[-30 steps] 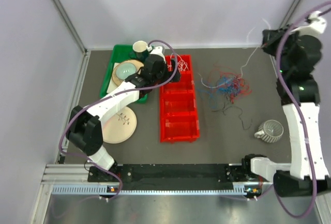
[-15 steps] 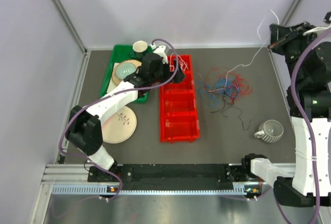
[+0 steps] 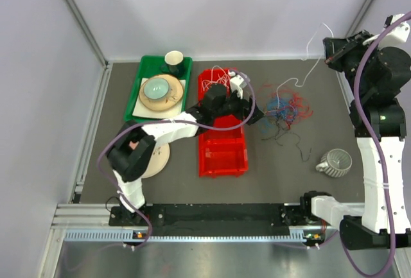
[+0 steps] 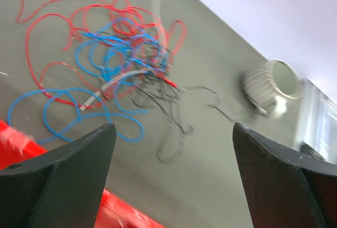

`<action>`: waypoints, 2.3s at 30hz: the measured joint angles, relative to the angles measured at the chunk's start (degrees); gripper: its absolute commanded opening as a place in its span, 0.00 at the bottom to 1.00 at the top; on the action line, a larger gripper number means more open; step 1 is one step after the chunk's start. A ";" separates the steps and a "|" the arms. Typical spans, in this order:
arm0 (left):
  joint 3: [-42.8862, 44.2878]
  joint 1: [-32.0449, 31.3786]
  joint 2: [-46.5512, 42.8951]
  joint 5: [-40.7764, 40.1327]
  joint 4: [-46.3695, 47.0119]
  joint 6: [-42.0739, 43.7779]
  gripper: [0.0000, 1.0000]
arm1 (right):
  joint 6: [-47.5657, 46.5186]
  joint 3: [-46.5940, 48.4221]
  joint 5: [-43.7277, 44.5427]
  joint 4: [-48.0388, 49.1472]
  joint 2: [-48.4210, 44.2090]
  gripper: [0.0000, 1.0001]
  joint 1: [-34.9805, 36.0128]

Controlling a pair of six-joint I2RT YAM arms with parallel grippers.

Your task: Untangle the cables

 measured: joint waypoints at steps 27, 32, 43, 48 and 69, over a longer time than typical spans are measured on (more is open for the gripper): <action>29.00 -2.97 25.83 -6.49 2.27 -5.79 0.00 | 1.03 -0.02 -2.40 0.00 -0.42 0.00 0.00; 31.34 -2.99 25.40 -6.88 -0.94 -4.61 0.00 | 0.94 -0.46 -1.95 0.11 -0.96 0.00 0.00; 29.16 -2.27 8.59 -11.06 -4.70 0.02 0.00 | -0.39 -5.99 2.97 0.26 -1.49 0.00 0.00; 29.42 -1.68 1.51 -10.95 -3.04 0.94 0.00 | -0.46 -8.35 3.61 0.00 -0.28 0.00 0.00; 29.22 14.51 8.81 -6.99 -4.76 -3.34 0.00 | 3.10 -5.01 -3.74 4.24 25.20 0.00 10.32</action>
